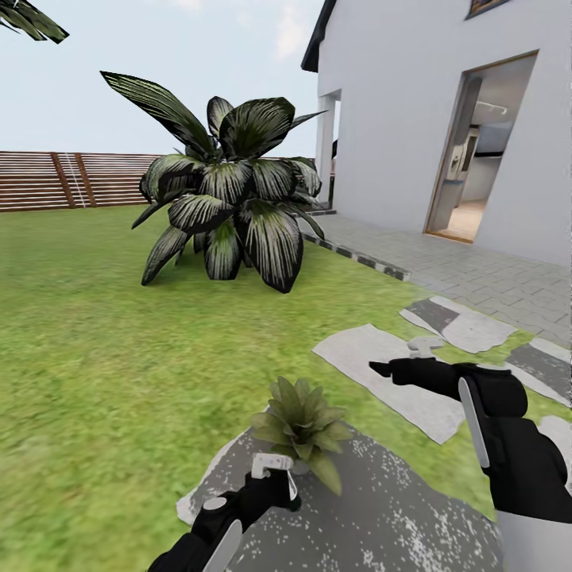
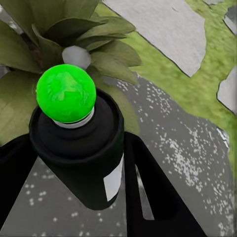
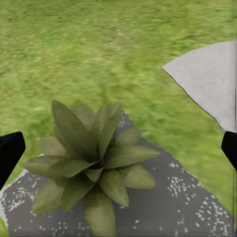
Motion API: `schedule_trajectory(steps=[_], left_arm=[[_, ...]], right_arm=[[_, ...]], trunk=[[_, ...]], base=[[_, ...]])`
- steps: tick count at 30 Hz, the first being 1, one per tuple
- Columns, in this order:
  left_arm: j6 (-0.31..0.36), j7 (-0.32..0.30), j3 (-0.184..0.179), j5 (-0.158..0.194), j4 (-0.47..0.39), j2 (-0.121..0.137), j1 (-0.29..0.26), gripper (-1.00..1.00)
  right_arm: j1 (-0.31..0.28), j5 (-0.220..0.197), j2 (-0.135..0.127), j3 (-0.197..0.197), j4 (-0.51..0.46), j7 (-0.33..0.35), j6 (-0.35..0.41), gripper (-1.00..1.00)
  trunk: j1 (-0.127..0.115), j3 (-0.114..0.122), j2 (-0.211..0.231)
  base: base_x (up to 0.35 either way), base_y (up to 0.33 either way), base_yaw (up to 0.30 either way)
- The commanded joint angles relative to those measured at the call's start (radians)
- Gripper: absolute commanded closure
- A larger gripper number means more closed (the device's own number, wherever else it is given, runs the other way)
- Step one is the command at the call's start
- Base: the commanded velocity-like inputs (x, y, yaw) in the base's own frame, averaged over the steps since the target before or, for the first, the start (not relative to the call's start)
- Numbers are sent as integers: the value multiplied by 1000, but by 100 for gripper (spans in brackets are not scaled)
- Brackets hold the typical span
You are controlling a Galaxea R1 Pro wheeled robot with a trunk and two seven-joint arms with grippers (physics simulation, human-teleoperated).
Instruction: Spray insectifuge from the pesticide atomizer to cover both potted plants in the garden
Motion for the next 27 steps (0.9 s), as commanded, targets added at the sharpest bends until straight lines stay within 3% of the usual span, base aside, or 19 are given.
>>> schedule_trajectory(steps=[1, 9, 14, 18, 27], left_arm=[[5, -1, 0, 6, -1, -1, 0, 100], [7, 0, -1, 4, 1, -10, -1, 100], [24, -3, 1, 10, 1, -13, -4, 100], [116, 4, 19, 50, 1, -13, -22, 100], [156, 5, 44, 77, 2, -10, -28, 100]], right_arm=[[0, 10, 0, -1, -1, 10, 3, -100], [0, 10, 0, -2, -1, 10, 2, -100], [0, 10, 0, -3, -2, 10, 2, -100], [0, 10, 0, -2, -2, 10, 2, -100], [0, 10, 0, -1, -2, 10, 2, -100]], trunk=[[0, -1, 0], [0, -1, 0], [0, -1, 0], [0, -1, 0], [0, -1, 0]], base=[[0, -260, 0], [88, -290, 0], [49, -88, 0], [9, -17, 0], [1, -2, 0]])
